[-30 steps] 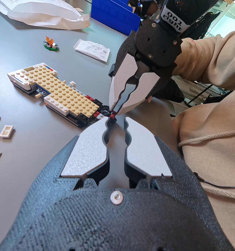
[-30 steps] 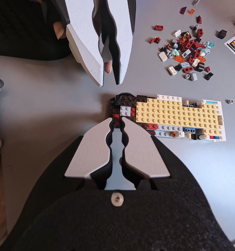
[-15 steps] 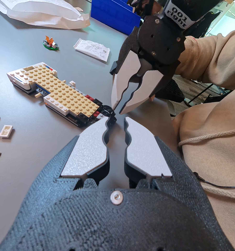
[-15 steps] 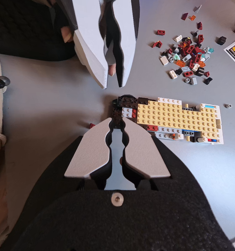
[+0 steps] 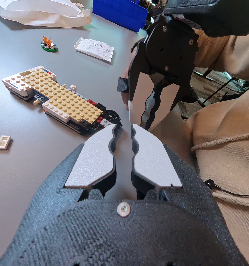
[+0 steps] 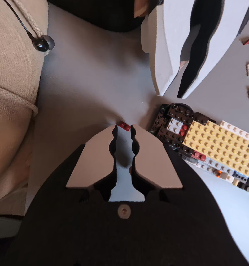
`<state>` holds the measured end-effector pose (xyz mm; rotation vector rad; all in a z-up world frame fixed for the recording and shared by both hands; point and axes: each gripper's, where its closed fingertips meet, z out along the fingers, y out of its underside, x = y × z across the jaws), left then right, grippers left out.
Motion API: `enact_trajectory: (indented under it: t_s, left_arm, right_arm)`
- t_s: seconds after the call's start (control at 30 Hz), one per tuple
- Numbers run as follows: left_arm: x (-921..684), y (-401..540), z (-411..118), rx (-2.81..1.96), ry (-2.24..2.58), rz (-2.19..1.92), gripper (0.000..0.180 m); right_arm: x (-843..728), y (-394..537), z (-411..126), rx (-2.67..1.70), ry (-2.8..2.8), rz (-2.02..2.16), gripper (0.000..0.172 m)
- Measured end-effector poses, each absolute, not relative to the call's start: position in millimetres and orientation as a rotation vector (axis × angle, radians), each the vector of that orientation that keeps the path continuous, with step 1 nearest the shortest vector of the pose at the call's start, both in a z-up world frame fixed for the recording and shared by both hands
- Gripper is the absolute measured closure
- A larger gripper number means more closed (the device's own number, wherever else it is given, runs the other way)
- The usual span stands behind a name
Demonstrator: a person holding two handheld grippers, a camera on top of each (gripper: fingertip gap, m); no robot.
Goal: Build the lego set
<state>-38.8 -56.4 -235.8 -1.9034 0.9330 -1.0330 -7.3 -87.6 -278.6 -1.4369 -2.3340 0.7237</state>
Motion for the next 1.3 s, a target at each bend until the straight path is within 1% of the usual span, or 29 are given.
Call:
enact_trajectory:
  t_s: [0.3,0.57,0.63,0.67,0.73,0.93,1.07,1.3]
  left_arm:
    - [-42,-57,-235,-1.898,0.935,-1.027,0.163]
    - [-42,-57,-236,-1.895,0.944,-1.016,0.163]
    - [-42,-58,-236,-1.894,0.948,-1.009,0.163]
    - [-42,-58,-236,-1.894,0.949,-1.007,0.163]
    - [-42,-57,-236,-1.895,0.948,-1.004,0.163]
    - [-42,-57,-236,-1.895,0.946,-1.0,0.163]
    - [-42,-57,-236,-1.894,0.949,-0.996,0.163]
    - [-42,-57,-236,-1.895,0.947,-1.0,0.163]
  right_arm:
    - [4,-95,-286,-1.475,-2.505,0.724,0.154]
    - [0,-95,-284,-1.479,-2.439,0.698,0.153]
    - [-1,-95,-287,-1.471,-2.438,0.679,0.156]
    - [-2,-95,-287,-1.472,-2.428,0.68,0.162]
    - [-2,-95,-286,-1.485,-2.415,0.68,0.163]
    - [-17,-52,-258,-1.578,-2.191,0.595,0.163]
    - [-18,-38,-261,-1.645,-2.162,0.516,0.163]
    - [-18,-40,-265,-1.689,-2.15,0.522,0.162]
